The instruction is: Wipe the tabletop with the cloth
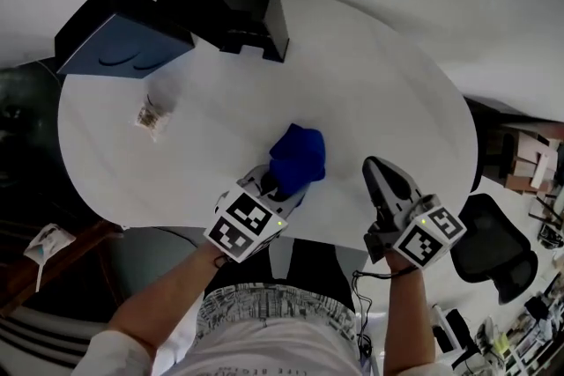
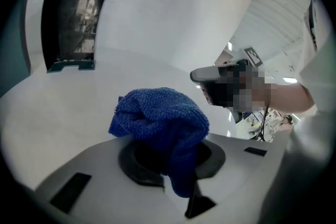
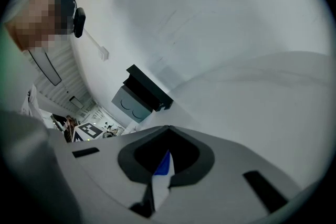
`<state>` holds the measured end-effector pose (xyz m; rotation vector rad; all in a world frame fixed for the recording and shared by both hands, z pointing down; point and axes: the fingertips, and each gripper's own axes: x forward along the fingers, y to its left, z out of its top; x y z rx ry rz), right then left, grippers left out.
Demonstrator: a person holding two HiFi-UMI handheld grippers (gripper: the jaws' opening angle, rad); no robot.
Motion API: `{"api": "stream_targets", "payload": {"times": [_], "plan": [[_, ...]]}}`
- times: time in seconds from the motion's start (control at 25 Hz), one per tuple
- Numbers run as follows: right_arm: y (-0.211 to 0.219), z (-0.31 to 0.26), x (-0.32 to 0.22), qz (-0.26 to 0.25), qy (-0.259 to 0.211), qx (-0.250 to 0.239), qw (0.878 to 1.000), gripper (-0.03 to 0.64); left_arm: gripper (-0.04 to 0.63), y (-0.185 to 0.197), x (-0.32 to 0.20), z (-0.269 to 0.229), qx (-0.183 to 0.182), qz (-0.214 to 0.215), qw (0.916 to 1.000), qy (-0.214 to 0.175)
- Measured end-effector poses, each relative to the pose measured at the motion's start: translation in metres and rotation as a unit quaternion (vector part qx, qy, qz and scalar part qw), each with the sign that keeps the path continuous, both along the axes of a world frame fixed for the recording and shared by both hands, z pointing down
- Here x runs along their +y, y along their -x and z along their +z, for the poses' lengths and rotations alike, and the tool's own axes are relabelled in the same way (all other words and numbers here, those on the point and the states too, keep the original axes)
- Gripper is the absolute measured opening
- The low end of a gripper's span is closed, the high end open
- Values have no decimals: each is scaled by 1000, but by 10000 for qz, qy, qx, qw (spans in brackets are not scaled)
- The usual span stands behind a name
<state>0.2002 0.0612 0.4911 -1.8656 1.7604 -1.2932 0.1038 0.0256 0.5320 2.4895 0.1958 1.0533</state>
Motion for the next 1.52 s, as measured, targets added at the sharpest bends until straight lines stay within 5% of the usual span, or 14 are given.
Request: {"api": "stream_targets", "payload": {"times": [0.48, 0.84, 1.52], "plan": [[-24, 1, 22, 244, -17, -21, 9997, 8, 89, -32, 30, 0, 28, 397, 9991, 117], [-14, -11, 0, 46, -103, 60, 9999, 8, 91, -21, 15, -19, 340, 142, 9988, 316], [33, -78, -71, -549, -539, 498, 9958, 8, 91, 37, -69, -109, 1243, -458, 9911, -156]]}}
